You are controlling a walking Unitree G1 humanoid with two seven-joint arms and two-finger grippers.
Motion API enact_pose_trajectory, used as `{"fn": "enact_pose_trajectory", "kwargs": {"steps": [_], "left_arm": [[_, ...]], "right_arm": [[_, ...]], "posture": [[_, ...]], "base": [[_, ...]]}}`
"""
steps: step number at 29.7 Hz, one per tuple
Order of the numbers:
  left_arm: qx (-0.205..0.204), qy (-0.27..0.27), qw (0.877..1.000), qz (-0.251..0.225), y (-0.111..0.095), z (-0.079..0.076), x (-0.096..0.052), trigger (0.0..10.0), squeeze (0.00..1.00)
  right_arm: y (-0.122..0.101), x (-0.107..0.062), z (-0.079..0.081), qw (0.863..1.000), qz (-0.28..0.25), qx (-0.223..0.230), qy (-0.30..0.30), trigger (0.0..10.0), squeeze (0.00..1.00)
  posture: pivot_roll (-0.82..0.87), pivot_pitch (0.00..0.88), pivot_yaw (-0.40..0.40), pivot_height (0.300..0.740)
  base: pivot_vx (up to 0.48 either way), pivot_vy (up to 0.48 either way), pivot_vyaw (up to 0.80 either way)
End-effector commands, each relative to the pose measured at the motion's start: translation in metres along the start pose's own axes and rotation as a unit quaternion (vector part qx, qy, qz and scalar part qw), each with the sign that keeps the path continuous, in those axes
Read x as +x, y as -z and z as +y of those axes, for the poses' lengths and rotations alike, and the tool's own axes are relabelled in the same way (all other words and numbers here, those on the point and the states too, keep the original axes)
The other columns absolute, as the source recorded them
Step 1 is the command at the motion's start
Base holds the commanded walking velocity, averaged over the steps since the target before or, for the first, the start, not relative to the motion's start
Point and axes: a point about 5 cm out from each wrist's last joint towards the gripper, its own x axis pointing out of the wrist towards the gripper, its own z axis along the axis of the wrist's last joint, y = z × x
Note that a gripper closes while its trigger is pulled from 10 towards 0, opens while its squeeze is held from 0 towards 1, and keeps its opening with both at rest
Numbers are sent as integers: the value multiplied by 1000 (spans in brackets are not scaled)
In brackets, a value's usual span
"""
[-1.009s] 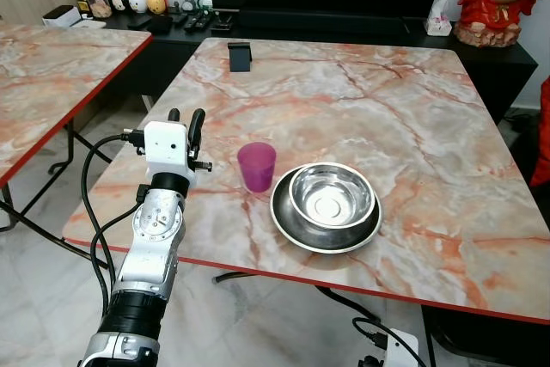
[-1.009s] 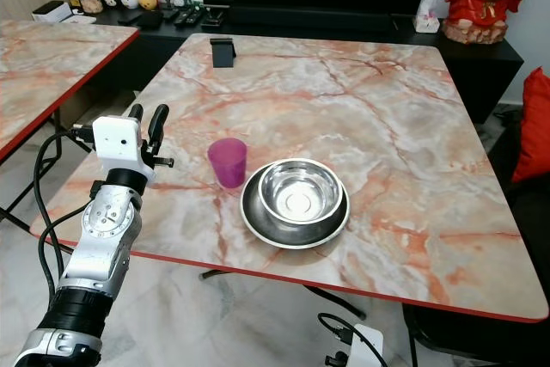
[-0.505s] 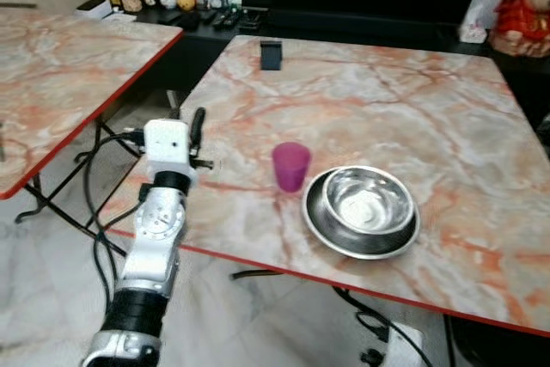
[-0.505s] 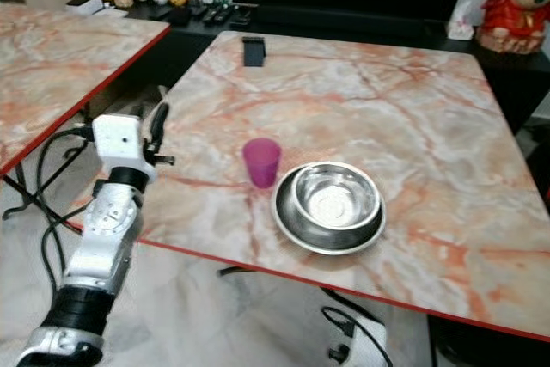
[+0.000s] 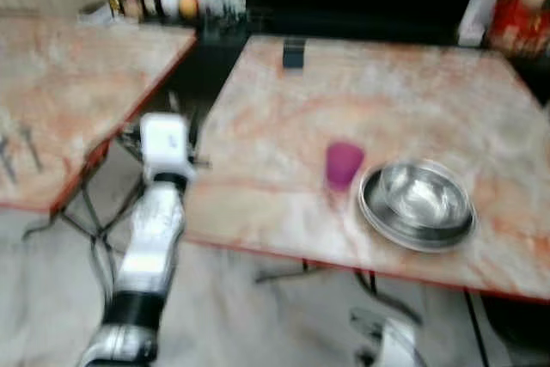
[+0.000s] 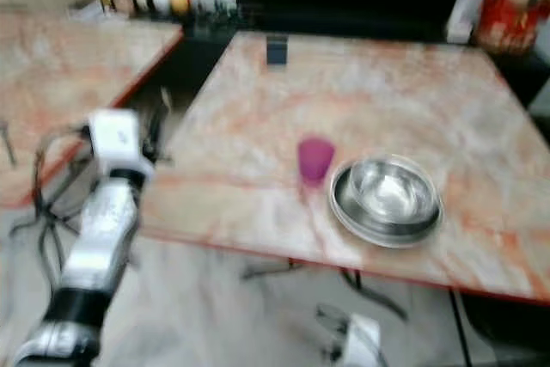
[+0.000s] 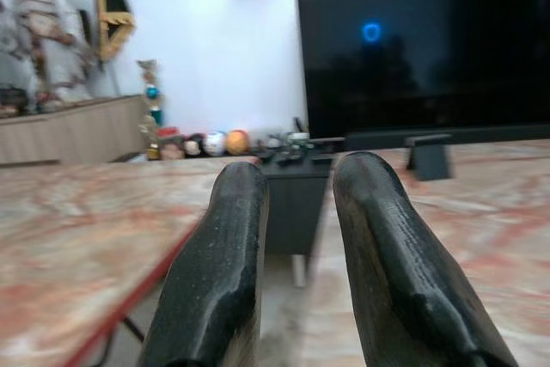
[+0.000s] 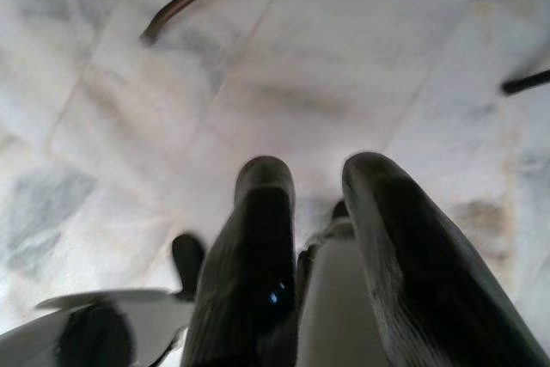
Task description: Setting the table
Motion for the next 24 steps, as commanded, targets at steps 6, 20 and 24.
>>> {"fn": "enact_pose_trajectory", "kwargs": {"steps": [6, 20, 24], "left_arm": [[-3, 14, 1000, -4, -3, -10, 2, 10000, 0], [-2, 9, 1000, -1, -1, -9, 1, 10000, 0], [-1, 8, 1000, 0, -1, -8, 2, 10000, 0]], "right_arm": [[0, 0, -10, 1000, 0, -2, 13, 10000, 0], [-1, 0, -11, 1000, -1, -9, 11, 10000, 0], [-2, 0, -11, 1000, -1, -10, 10, 10000, 0]], "posture": [[70, 0, 13, 740], [72, 0, 6, 740], [72, 0, 6, 740]], "base": [[0, 480, 0], [0, 480, 0], [0, 480, 0]]}}
